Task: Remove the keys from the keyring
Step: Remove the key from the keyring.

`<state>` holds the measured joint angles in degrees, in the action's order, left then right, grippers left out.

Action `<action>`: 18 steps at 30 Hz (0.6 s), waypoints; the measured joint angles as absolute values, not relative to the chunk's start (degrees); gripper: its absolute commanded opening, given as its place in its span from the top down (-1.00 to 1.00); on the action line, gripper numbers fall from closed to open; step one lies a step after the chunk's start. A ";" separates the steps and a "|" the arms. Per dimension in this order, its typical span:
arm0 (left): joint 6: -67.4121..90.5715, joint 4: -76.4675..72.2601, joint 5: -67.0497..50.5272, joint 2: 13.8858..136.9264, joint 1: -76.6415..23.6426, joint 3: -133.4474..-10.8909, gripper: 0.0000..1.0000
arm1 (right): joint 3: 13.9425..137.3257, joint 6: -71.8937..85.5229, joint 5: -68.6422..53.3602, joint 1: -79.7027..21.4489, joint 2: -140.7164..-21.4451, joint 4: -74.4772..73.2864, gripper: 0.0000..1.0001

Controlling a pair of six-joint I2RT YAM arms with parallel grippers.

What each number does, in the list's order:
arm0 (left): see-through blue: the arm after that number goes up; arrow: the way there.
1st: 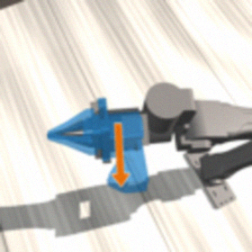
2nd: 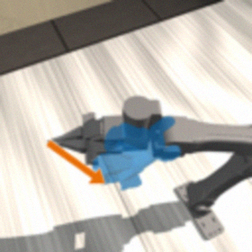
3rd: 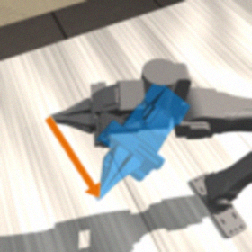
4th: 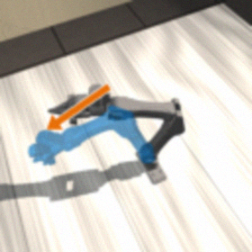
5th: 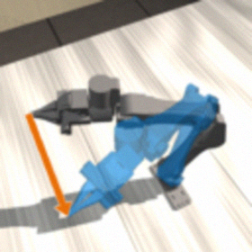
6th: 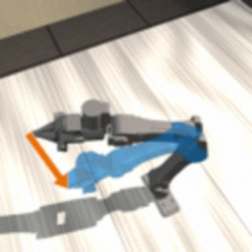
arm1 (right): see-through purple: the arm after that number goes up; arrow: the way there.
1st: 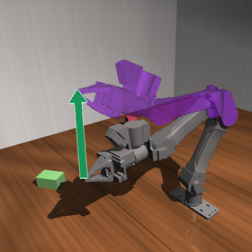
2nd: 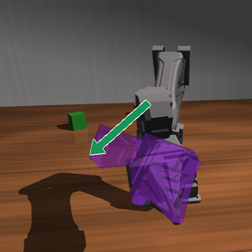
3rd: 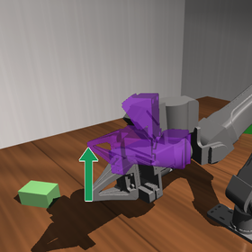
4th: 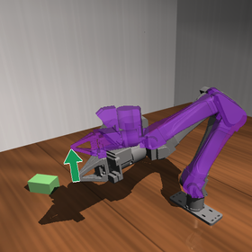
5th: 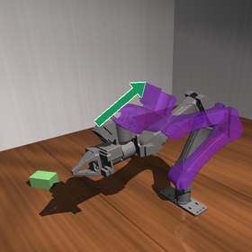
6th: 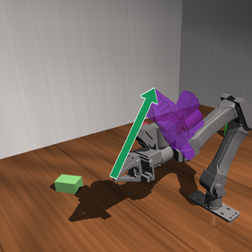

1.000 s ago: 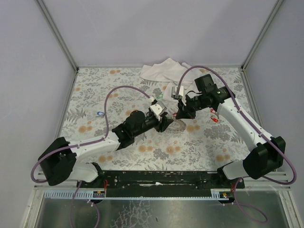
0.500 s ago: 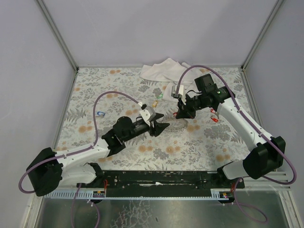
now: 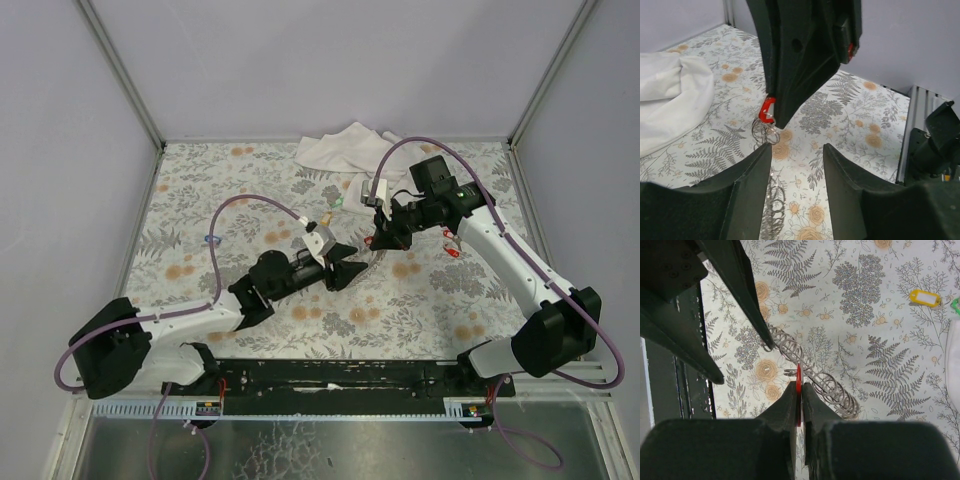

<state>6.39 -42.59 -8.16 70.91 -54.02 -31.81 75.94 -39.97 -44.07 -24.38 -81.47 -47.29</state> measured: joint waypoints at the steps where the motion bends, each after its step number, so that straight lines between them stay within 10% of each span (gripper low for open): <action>1: 6.37 -43.09 -7.44 71.44 -54.02 -31.81 0.10 | 75.96 -39.97 -44.07 -24.38 -81.47 -47.29 1.00; 18: 4.64 -44.49 2.63 77.21 -55.53 -32.80 0.16 | 75.94 -39.83 -44.18 -24.38 -81.47 -47.29 1.00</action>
<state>4.64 -44.49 2.63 77.21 -55.53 -32.80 75.94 -39.83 -44.18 -24.38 -81.47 -47.29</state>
